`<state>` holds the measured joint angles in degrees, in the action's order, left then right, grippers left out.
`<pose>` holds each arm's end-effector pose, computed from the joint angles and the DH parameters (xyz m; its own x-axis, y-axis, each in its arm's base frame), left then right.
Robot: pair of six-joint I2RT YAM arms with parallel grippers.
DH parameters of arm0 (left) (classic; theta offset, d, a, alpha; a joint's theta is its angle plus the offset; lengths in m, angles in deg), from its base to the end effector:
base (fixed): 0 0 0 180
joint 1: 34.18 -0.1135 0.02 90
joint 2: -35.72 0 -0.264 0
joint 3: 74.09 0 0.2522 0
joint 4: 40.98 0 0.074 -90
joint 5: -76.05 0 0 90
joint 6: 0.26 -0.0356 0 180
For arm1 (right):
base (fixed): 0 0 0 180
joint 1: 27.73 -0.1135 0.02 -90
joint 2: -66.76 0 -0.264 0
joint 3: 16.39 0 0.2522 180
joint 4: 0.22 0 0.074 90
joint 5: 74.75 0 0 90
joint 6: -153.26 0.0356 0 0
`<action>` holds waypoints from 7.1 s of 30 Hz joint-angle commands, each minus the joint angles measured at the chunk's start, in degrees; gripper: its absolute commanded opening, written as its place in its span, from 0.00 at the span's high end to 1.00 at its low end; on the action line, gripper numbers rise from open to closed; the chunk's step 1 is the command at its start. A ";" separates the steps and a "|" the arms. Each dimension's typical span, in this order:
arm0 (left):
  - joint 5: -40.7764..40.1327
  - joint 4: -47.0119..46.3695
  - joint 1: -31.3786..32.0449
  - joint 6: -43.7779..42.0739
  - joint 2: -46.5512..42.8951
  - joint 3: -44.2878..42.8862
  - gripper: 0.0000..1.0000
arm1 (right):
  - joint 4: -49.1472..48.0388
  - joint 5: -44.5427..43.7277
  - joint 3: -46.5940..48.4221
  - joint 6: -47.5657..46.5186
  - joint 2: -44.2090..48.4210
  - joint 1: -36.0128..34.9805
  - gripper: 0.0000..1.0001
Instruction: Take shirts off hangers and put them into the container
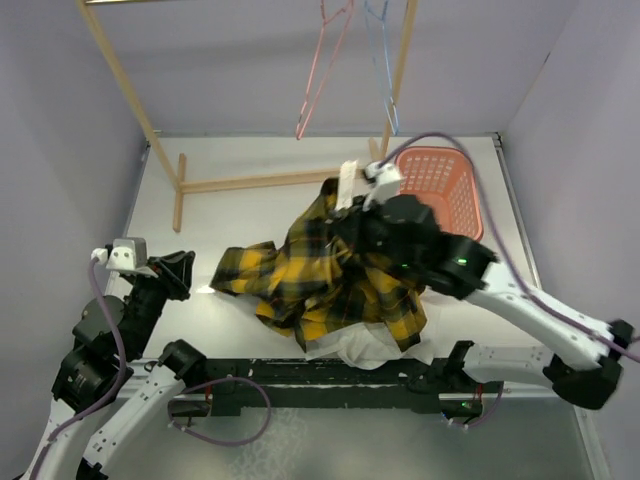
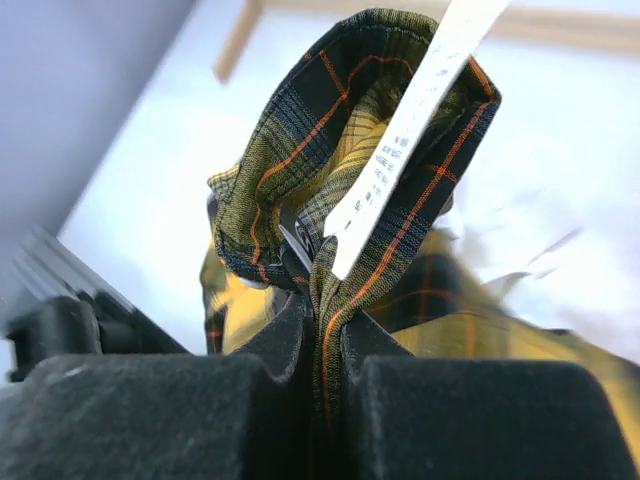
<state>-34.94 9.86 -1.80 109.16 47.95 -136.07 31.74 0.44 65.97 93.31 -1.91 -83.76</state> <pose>0.0340 -0.0065 0.3599 -0.0808 -0.3163 -0.9452 0.1810 0.9279 -0.3260 0.1595 0.2205 0.3851 -0.4852 0.1463 -0.8621 -0.4889 0.7720 0.4061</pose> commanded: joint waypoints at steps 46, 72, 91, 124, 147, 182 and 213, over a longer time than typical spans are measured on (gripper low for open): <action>4.93 -0.12 0.05 -3.78 3.15 1.38 0.69 | 1.55 -23.46 65.69 -31.88 -29.04 42.71 1.00; 4.12 0.66 0.02 -3.53 3.37 1.58 0.68 | 15.86 6.83 45.37 -11.80 -36.64 50.49 1.00; 4.48 0.63 0.05 -3.60 4.23 1.60 0.67 | 15.06 14.47 26.07 -12.66 -41.70 50.55 0.96; 4.24 0.83 0.05 -3.34 4.18 1.69 0.46 | 18.39 14.52 -2.30 -10.62 24.25 50.49 0.17; 4.58 0.84 0.05 -3.16 6.66 1.66 0.46 | 25.45 16.04 -15.86 -11.94 27.81 50.27 0.13; 4.47 1.01 0.12 -3.21 6.23 1.65 0.46 | 13.73 14.89 -11.67 -6.55 24.21 50.15 1.00; 4.93 0.97 0.09 -3.38 5.88 1.78 0.46 | -5.24 7.42 6.20 -5.95 -20.67 49.91 1.00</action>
<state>-30.64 11.76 -1.80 106.54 53.43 -134.32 29.77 5.05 76.44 85.96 -20.48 -33.44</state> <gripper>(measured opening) 0.535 0.011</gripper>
